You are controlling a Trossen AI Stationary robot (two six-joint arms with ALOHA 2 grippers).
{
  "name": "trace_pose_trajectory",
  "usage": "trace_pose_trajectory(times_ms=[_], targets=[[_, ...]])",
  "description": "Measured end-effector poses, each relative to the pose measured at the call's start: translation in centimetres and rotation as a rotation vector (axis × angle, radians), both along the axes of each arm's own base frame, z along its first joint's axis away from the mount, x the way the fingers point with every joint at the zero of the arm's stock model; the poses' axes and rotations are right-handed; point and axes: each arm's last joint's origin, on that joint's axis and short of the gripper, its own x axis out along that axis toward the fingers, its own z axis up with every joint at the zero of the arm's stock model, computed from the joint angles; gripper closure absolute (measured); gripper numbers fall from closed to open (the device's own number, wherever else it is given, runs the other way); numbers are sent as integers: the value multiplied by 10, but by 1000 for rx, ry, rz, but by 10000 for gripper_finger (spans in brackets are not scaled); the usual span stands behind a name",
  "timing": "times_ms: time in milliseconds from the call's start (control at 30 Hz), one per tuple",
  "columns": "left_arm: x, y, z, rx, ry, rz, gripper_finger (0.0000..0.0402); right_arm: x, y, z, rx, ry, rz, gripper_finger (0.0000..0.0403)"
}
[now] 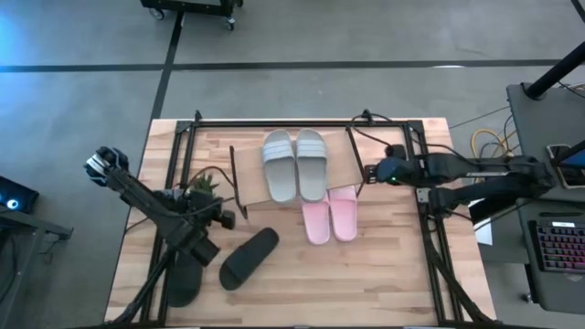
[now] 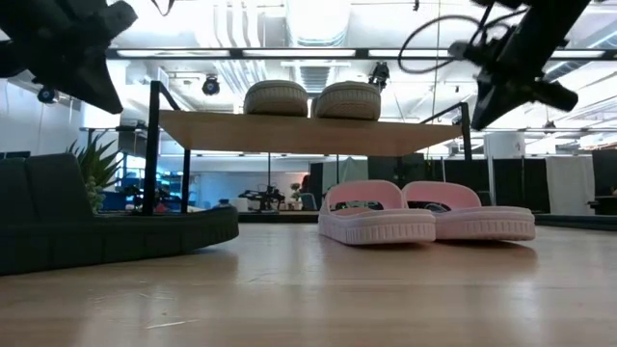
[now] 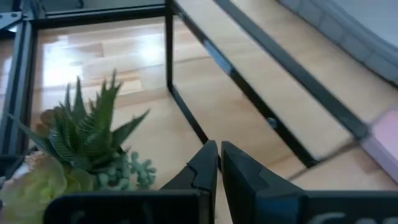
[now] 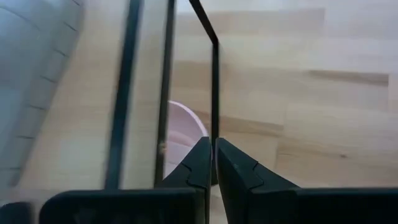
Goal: Pick and place slides into the shelf
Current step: Adjust the shelf
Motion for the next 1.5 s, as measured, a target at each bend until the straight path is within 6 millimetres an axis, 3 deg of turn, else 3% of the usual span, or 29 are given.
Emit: trace_pose_trajectory(times_ms=[400, 667, 1067, 1500], targets=[[-14, 35, 9, -38, -158, 69, 394, 26, -2, -13, 32, 7, 86, 385], [-13, 59, 12, -73, -331, 23, 394, 26, 0, -14, 41, 20, 112, 385], [-24, 88, -2, -183, -453, 18, 394, 26, 0, -14, 39, 26, 122, 385], [5, 120, -9, -145, -362, -34, 394, 26, 9, -14, 60, 36, 176, 385]])
